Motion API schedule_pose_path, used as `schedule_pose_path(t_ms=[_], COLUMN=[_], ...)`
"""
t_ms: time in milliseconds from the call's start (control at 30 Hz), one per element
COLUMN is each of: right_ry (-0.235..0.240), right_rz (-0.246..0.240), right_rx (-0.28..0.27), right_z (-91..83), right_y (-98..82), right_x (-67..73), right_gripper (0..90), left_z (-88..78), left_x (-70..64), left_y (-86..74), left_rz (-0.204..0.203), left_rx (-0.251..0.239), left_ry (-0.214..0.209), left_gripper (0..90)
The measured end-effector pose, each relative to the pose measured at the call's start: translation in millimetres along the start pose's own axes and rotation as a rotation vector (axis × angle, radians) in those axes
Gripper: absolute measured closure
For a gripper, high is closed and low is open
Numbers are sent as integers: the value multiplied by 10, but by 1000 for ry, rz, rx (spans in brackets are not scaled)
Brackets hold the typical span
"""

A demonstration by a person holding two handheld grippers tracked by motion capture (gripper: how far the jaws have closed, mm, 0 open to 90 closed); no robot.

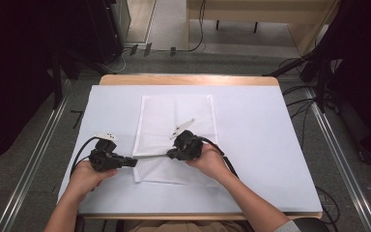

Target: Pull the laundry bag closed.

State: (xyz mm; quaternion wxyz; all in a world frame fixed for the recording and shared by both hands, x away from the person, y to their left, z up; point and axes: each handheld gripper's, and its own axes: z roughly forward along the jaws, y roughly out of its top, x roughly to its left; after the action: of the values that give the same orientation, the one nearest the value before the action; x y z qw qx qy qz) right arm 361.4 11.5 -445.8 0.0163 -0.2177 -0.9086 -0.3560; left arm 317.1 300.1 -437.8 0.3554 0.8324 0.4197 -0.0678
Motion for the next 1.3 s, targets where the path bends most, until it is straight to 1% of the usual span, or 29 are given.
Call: schedule_pose_path(t_ms=[167,400,500,533,567,1000,1167,1300], right_ry=[1,-8,-8,-12,-7,-25,-27,-29], right_rz=[13,9,26,23,19,50,52,56], right_rx=[8,11,11,16,9,26,27,30], right_z=[-5,-46,-65,-67,-68,-141,-165,-188], right_y=[-23,-48,-64,-66,-70,-158,-178,-202], right_x=[-37,-72,-83,-85,-92,-159,-170,-185], right_gripper=[885,885,885,885,885,885,885,885], left_z=[-3,-13,-16,-17,-19,-27,-28,-26], left_x=[1,7,5,7,8,17,20,18], left_y=[-5,-13,-15,-16,-17,-31,-34,-35], left_rz=[-2,-5,-7,-7,-5,-14,-15,-13], left_rx=[3,5,5,5,6,4,13,12], left_ry=[0,5,6,2,3,0,4,-2], left_gripper=[881,882,882,882,881,881,881,880])
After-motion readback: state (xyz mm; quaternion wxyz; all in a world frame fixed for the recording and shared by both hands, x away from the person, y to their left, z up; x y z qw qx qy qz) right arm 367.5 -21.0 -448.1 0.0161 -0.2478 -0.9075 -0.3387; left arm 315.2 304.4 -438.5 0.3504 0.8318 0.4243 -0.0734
